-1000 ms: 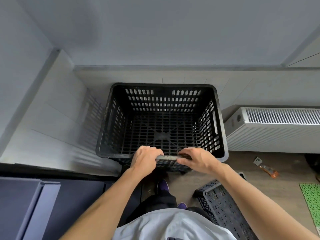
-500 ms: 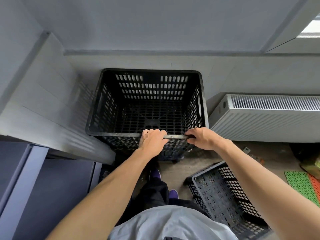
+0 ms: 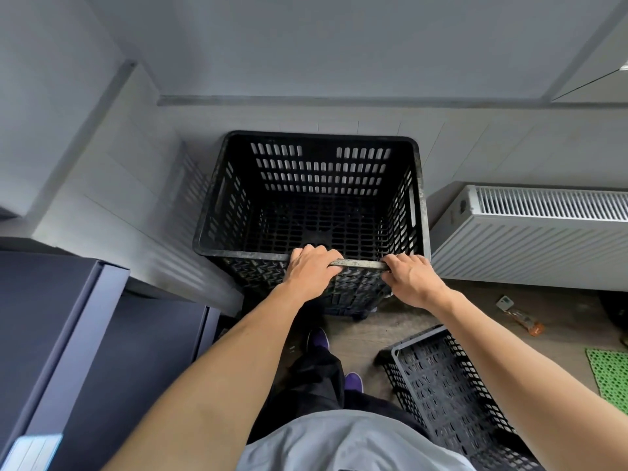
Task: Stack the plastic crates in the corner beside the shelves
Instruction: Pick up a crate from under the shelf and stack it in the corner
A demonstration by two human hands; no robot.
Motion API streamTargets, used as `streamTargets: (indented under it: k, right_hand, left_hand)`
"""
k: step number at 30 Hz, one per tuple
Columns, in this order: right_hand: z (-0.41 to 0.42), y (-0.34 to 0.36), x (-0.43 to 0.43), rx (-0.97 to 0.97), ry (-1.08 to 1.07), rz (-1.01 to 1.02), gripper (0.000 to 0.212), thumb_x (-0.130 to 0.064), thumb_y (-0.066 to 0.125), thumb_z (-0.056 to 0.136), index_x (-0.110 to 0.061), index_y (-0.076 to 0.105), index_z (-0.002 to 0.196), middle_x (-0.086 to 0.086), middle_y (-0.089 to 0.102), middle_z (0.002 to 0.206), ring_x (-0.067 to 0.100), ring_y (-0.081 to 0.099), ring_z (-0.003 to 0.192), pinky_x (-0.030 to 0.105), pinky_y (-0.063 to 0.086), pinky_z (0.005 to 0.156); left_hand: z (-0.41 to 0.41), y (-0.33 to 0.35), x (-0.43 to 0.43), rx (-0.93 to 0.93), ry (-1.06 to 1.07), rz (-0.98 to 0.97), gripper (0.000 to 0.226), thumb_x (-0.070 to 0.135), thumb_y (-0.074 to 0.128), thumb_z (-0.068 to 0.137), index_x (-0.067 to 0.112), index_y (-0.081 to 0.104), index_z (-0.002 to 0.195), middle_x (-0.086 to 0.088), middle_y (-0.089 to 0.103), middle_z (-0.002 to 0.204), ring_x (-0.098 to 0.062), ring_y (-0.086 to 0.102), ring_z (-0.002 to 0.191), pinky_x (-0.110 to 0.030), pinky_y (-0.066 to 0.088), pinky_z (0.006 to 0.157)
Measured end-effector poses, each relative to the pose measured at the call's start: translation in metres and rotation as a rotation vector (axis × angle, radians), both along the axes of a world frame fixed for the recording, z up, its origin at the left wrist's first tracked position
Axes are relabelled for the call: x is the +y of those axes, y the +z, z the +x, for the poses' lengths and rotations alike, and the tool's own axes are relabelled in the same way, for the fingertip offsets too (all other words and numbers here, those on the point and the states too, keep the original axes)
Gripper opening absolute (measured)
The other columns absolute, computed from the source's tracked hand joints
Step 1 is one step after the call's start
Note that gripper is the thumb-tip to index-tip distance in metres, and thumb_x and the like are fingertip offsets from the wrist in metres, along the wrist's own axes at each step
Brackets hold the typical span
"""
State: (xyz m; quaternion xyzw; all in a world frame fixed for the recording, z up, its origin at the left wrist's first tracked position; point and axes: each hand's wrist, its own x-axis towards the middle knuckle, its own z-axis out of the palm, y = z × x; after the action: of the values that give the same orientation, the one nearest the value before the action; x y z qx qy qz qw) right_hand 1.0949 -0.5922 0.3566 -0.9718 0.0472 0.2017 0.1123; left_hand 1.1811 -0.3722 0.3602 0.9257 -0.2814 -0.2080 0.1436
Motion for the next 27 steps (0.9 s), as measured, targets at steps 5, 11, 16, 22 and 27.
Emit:
streamTargets:
  k: [5, 11, 16, 22, 27]
  right_hand:
    - [0.002, -0.013, 0.009, -0.011, -0.056, -0.055, 0.040, -0.043, 0.043, 0.102, -0.019, 0.049, 0.134, 0.009, 0.057, 0.122, 0.036, 0.051, 0.117, 0.046, 0.030, 0.104]
    - [0.008, -0.017, 0.013, -0.051, -0.069, -0.009, 0.039, -0.040, 0.045, 0.100, -0.027, 0.048, 0.137, 0.000, 0.053, 0.127, 0.030, 0.047, 0.118, 0.045, 0.028, 0.103]
    - [0.005, -0.010, 0.011, -0.046, -0.035, 0.023, 0.053, -0.043, 0.051, 0.094, -0.032, 0.043, 0.146, -0.001, 0.052, 0.135, 0.028, 0.045, 0.127, 0.043, 0.026, 0.108]
    - [-0.026, -0.007, 0.020, -0.204, -0.023, -0.031, 0.082, -0.043, 0.054, 0.089, -0.020, 0.020, 0.160, 0.007, 0.034, 0.156, 0.029, 0.027, 0.146, 0.042, 0.011, 0.124]
    - [-0.045, -0.011, 0.023, -0.172, -0.040, -0.093, 0.103, -0.043, 0.058, 0.090, -0.023, -0.014, 0.162, 0.010, -0.002, 0.170, 0.033, -0.008, 0.156, 0.045, -0.012, 0.124]
  left_hand:
    - [0.006, -0.004, 0.000, 0.043, -0.008, -0.039, 0.029, 0.036, 0.046, 0.103, 0.031, 0.056, 0.129, 0.003, 0.058, 0.119, -0.022, 0.042, 0.116, -0.038, 0.022, 0.100]
    - [0.012, -0.009, 0.002, 0.061, -0.013, -0.060, 0.028, 0.036, 0.046, 0.103, 0.031, 0.056, 0.128, 0.007, 0.058, 0.119, -0.020, 0.040, 0.117, -0.037, 0.021, 0.098]
    - [0.011, -0.008, 0.001, 0.067, -0.008, -0.051, 0.030, 0.041, 0.047, 0.101, 0.035, 0.056, 0.128, 0.011, 0.058, 0.114, -0.018, 0.040, 0.117, -0.034, 0.019, 0.096]
    - [0.010, -0.002, 0.001, 0.114, 0.007, -0.042, 0.036, 0.056, 0.045, 0.097, 0.039, 0.058, 0.126, 0.014, 0.060, 0.117, -0.015, 0.040, 0.122, -0.030, 0.014, 0.094]
    - [0.007, -0.006, 0.004, 0.105, 0.031, -0.047, 0.036, 0.054, 0.040, 0.100, 0.039, 0.057, 0.129, 0.014, 0.059, 0.127, -0.016, 0.037, 0.128, -0.034, 0.016, 0.103]
